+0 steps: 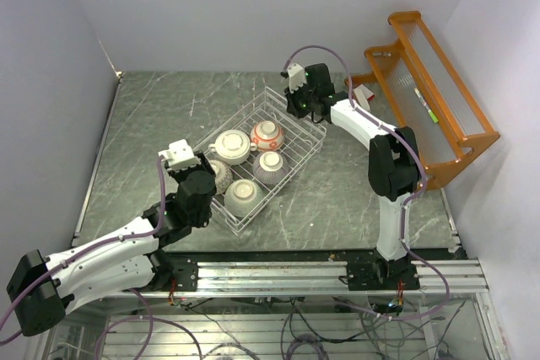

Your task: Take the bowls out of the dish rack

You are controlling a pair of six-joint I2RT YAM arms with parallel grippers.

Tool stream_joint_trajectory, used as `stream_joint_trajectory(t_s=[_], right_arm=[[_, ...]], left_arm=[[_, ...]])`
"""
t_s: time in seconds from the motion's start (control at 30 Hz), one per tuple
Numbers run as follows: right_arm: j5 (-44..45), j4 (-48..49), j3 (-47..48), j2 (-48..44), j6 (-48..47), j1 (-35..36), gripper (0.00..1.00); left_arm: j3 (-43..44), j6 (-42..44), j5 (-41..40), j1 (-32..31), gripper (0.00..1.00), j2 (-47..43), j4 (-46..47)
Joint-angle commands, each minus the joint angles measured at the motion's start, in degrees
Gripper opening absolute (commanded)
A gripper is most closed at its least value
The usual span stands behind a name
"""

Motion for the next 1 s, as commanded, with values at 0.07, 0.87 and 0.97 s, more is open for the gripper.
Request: stream_joint_trajectory(t_s=[0.07,0.87,0.97], right_arm=[[7.3,2.7,-1.0,-2.0,7.5,-0.6,0.00],[32.0,13.1,-11.8,-16.9,29.9,-0.6,0.00],[34.4,13.4,-13.2,-18.7,31.3,-0.7,0.00]], left_arm=[[2.2,-1.5,-1.4,0.3,0.56,0.3,-0.2],[2.8,-2.4,-1.7,0.3,0.55,0.4,-1.6],[3.0,-2.7,-1.8,0.2,0.55,0.4,-2.0]])
